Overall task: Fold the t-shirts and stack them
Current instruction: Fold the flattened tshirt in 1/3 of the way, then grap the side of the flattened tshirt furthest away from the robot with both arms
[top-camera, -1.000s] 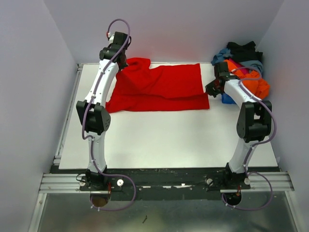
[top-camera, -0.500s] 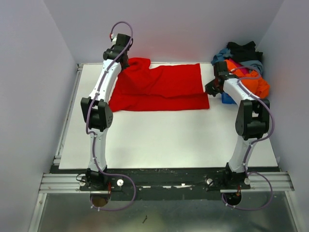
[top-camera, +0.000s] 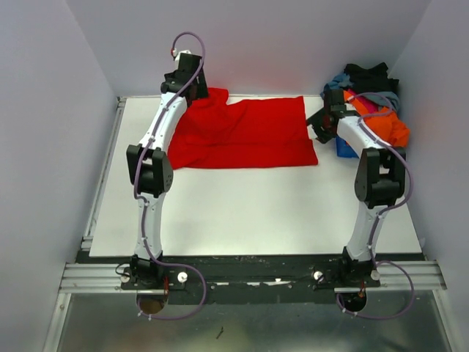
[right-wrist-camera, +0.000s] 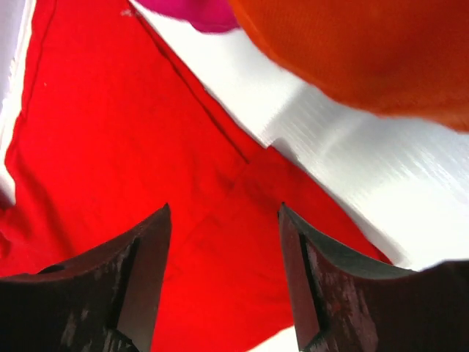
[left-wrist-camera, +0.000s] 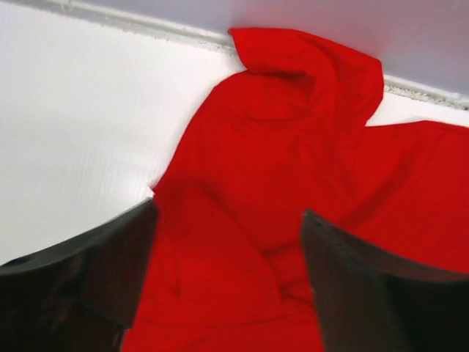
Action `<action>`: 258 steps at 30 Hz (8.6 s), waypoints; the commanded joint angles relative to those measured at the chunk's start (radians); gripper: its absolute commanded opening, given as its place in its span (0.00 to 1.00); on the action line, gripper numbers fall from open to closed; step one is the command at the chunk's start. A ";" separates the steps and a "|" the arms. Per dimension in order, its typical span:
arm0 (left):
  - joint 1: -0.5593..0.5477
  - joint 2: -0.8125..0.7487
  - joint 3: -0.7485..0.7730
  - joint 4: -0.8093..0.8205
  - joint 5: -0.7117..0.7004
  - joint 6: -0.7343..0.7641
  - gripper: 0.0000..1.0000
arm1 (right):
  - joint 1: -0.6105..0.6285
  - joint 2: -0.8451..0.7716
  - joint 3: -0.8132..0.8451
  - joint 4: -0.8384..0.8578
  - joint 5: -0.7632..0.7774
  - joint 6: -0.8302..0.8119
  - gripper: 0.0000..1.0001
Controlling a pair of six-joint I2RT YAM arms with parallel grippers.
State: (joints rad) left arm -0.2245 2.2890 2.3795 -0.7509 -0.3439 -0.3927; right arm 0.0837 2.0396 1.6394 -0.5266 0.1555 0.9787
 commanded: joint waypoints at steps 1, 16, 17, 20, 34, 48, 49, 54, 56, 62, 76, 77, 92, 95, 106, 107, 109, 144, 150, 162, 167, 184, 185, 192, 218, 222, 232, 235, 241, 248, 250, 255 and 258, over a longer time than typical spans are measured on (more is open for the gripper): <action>0.010 0.024 -0.019 0.107 0.051 -0.012 0.99 | -0.009 -0.122 -0.171 0.169 -0.004 -0.035 0.70; 0.051 -0.758 -1.199 0.521 -0.001 -0.386 0.93 | 0.010 -0.320 -0.592 0.263 -0.034 0.057 0.45; 0.062 -0.775 -1.232 0.527 0.000 -0.385 0.93 | 0.010 -0.306 -0.589 0.270 -0.043 0.064 0.45; 0.117 -0.786 -1.276 0.524 0.045 -0.387 0.92 | 0.010 -0.256 -0.557 0.275 -0.063 0.072 0.45; 0.175 -0.755 -1.416 0.611 0.099 -0.445 0.89 | 0.025 -0.187 -0.465 0.153 0.050 0.118 0.47; 0.182 -0.724 -1.496 0.709 0.114 -0.535 0.81 | 0.031 -0.272 -0.504 0.103 0.101 0.106 0.01; 0.182 -0.721 -1.505 0.720 0.118 -0.549 0.79 | 0.031 -0.278 -0.512 0.112 0.102 0.098 0.01; 0.182 -0.720 -1.514 0.701 0.094 -0.568 0.72 | 0.033 -0.292 -0.524 0.128 0.113 0.077 0.01; 0.183 -0.730 -1.516 0.676 0.059 -0.555 0.70 | 0.033 -0.303 -0.527 0.129 0.121 0.074 0.01; 0.185 -0.715 -1.511 0.679 0.069 -0.486 0.61 | 0.033 -0.312 -0.530 0.134 0.122 0.069 0.01; 0.195 -0.565 -1.421 0.647 0.100 -0.426 0.06 | 0.033 -0.317 -0.532 0.135 0.119 0.049 0.01; 0.198 -0.579 -1.416 0.633 0.079 -0.423 0.00 | 0.033 -0.317 -0.533 0.135 0.119 0.048 0.01; 0.215 -0.695 -1.367 0.486 -0.003 -0.376 0.83 | 0.033 -0.340 -0.555 0.099 0.111 0.055 0.01; 0.215 -0.807 -1.462 0.541 0.031 -0.417 0.78 | 0.034 -0.341 -0.563 0.105 0.108 0.055 0.01; 0.182 -0.887 -1.718 0.745 0.109 -0.630 0.58 | 0.036 -0.337 -0.546 0.105 0.098 0.057 0.01; 0.180 -0.861 -1.717 0.783 0.118 -0.633 0.59 | 0.036 -0.335 -0.543 0.105 0.098 0.057 0.01; 0.180 -0.804 -1.706 0.834 0.135 -0.643 0.59 | 0.036 -0.335 -0.541 0.105 0.096 0.055 0.01; 0.189 -0.833 -1.025 0.441 0.040 -0.465 0.00 | 0.036 -0.432 -0.077 -0.105 0.081 0.026 0.01; 0.189 -0.982 -0.844 0.343 0.037 -0.414 0.00 | 0.036 -0.651 -0.041 -0.076 0.078 -0.034 0.01; 0.192 -1.045 -0.640 0.251 0.006 -0.377 0.00 | 0.036 -0.777 0.054 -0.026 0.073 -0.091 0.01; 0.203 -0.871 -0.490 0.256 0.017 -0.387 0.00 | 0.034 -0.620 0.187 -0.047 0.049 -0.072 0.01; 0.289 -0.293 0.205 0.432 0.200 -0.474 0.00 | -0.117 -0.082 0.883 0.057 -0.149 0.023 0.01; 0.298 -0.287 0.195 0.447 0.210 -0.485 0.00 | -0.130 -0.084 0.869 0.069 -0.149 0.029 0.01; 0.320 -0.440 -0.380 0.683 0.270 -0.511 0.00 | -0.147 -0.120 0.550 0.102 -0.301 0.054 0.01; 0.323 -1.151 -1.792 0.693 0.097 -0.528 0.00 | -0.125 -0.518 -0.713 0.209 -0.162 0.075 0.00; 0.323 -1.229 -1.835 0.590 0.112 -0.537 0.00 | -0.124 -0.590 -0.799 0.172 -0.120 0.071 0.01; 0.321 -1.368 -2.007 0.447 0.137 -0.617 0.32 | -0.111 -0.702 -0.921 0.071 -0.077 0.028 0.10; 0.321 -1.447 -2.016 0.409 0.125 -0.618 0.60 | -0.087 -0.748 -0.908 0.039 -0.018 -0.015 0.34; 0.320 -1.518 -1.913 0.378 0.084 -0.501 0.98 | -0.032 -0.851 -0.872 0.059 0.050 -0.113 0.60; 0.300 -1.283 -1.714 0.537 0.275 -0.302 0.99 | 0.014 -0.791 -0.788 0.338 -0.105 -0.394 0.51; 0.278 -1.229 -1.717 0.655 0.287 -0.304 0.99 | 0.024 -0.741 -0.733 0.361 -0.087 -0.416 0.50; 0.258 -0.954 -1.564 0.775 0.293 -0.311 0.99 | 0.033 -0.590 -0.589 0.425 -0.100 -0.449 0.48; 0.238 -0.785 -1.414 0.792 0.321 -0.304 0.97 | 0.037 -0.463 -0.419 0.372 -0.086 -0.459 0.47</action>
State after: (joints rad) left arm 0.0368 1.3373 0.8051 -0.0628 -0.0807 -0.7258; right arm 0.1127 1.4528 1.0523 -0.1654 0.0692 0.5735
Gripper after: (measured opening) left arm 0.982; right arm 0.474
